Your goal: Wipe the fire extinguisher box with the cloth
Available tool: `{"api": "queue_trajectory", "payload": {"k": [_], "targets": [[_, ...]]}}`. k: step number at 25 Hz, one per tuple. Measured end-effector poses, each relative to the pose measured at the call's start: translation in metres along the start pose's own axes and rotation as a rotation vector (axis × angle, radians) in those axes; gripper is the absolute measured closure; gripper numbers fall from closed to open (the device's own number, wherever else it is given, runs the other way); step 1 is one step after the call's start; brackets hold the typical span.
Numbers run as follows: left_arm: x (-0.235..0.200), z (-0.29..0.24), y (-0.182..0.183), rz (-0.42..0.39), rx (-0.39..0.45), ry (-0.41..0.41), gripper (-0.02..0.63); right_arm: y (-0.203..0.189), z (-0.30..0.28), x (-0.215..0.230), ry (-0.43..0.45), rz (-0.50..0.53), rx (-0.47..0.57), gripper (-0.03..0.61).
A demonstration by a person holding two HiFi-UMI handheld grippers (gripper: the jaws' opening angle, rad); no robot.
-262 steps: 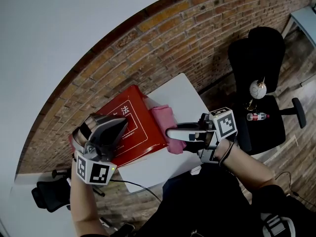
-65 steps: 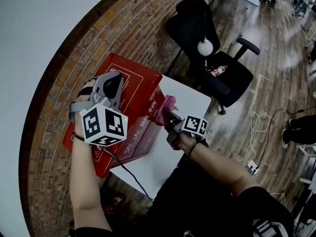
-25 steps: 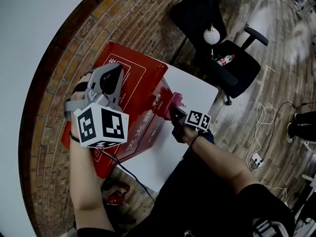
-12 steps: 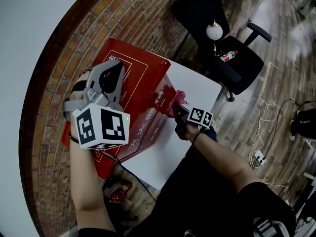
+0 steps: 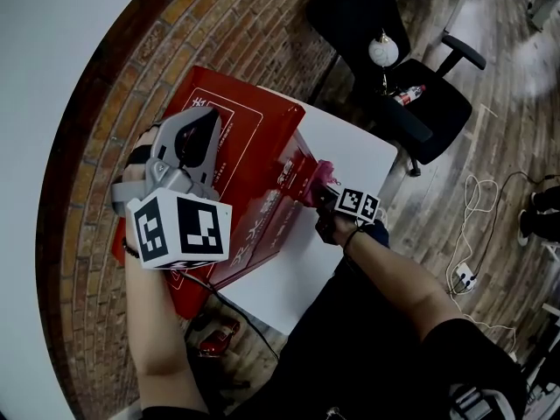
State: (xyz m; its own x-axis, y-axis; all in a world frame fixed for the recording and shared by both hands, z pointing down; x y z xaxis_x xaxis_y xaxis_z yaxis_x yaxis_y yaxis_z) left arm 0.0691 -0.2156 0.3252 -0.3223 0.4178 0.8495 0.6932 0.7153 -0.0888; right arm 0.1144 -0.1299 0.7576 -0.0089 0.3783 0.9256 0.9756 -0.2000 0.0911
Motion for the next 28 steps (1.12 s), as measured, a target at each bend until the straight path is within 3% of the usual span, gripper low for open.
{"api": "queue_trajectory", "payload": {"k": [28], "targets": [[-0.001,0.001,0.002,0.009,0.002,-0.001,0.584,0.006,-0.028,0.07,-0.163,0.049,0.008,0.517]]}}
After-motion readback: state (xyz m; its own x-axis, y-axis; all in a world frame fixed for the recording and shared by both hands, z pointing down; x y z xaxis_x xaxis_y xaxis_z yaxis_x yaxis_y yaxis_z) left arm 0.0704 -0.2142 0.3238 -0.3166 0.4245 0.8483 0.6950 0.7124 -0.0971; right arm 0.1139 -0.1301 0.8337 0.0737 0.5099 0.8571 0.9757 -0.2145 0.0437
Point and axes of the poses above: the fingertips, and each gripper's own axes: z backward along the fingers, x to its right, y out of its top, the point moved 1 cm from there along z, backward along the fingers, and after that the axes turned 15 degrees about -z, right-handed, at the moved point
